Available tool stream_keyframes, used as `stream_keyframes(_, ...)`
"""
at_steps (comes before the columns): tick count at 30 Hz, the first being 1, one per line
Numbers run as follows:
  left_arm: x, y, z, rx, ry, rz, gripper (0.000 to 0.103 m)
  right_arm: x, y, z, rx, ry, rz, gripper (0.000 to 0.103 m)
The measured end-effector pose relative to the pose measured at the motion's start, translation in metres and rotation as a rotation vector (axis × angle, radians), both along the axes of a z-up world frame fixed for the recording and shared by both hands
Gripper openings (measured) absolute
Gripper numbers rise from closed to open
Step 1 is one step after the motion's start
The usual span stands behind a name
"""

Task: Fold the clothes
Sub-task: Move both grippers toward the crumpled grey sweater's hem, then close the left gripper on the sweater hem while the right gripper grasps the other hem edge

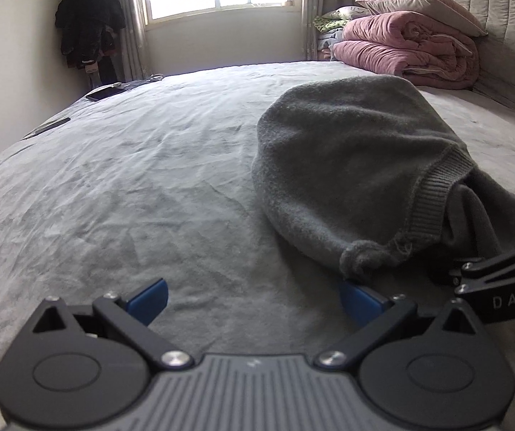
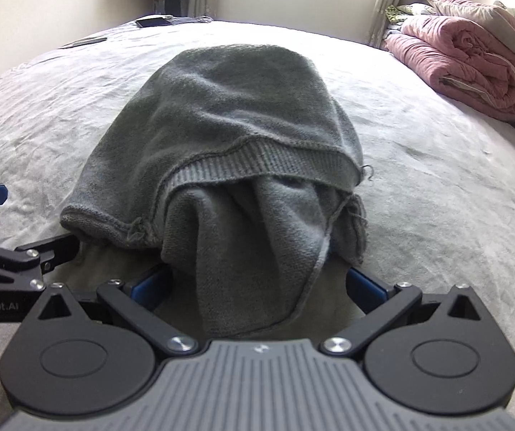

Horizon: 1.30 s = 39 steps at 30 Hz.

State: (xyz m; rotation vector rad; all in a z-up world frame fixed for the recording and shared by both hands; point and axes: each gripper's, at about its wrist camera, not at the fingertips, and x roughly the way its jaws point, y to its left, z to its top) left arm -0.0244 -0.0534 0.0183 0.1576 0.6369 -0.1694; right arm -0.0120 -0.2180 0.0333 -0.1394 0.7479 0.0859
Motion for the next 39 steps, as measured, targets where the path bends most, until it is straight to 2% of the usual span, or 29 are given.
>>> stream_keyframes(4, -0.002, -0.006, 0.001, 0.029, -0.033, -0.033, 0.102, 0.001, -0.004, 0.005, -0.006, -0.006, -0.014, 0.103)
stream_keyframes(9, -0.001, -0.012, 0.0, 0.045, -0.035, -0.057, 0.102, 0.001, -0.008, 0.012, 0.021, -0.014, -0.025, 0.102)
stream_keyframes(12, -0.001, -0.017, -0.001, 0.056, -0.038, -0.077, 0.102, 0.001, -0.009, 0.013, 0.038, -0.014, -0.022, 0.098)
stream_keyframes(15, 0.0, -0.018, 0.002, 0.045, -0.041, -0.085, 0.102, 0.002, -0.013, 0.014, 0.076, 0.002, -0.017, 0.09)
stream_keyframes(21, 0.006, -0.019, 0.006, -0.005, -0.021, -0.076, 0.102, 0.003, -0.018, 0.015, 0.107, 0.012, -0.027, 0.089)
stream_keyframes(24, 0.009, -0.022, 0.004, 0.004, -0.021, -0.084, 0.102, 0.004, -0.021, 0.015, 0.102, 0.011, -0.038, 0.086)
stream_keyframes(25, 0.009, -0.023, 0.005, 0.008, -0.026, -0.089, 0.102, 0.005, -0.024, 0.014, 0.098, 0.01, -0.047, 0.082)
stream_keyframes(30, 0.008, -0.031, 0.007, 0.04, -0.061, -0.128, 0.102, 0.009, -0.037, 0.014, 0.135, 0.026, -0.077, 0.074)
stream_keyframes(35, 0.006, -0.038, 0.007, 0.067, -0.08, -0.175, 0.102, 0.008, -0.04, 0.015, 0.169, 0.041, -0.067, 0.055)
stream_keyframes(39, 0.002, -0.042, 0.008, 0.091, -0.103, -0.206, 0.102, 0.007, -0.043, 0.017, 0.185, 0.042, -0.064, 0.045)
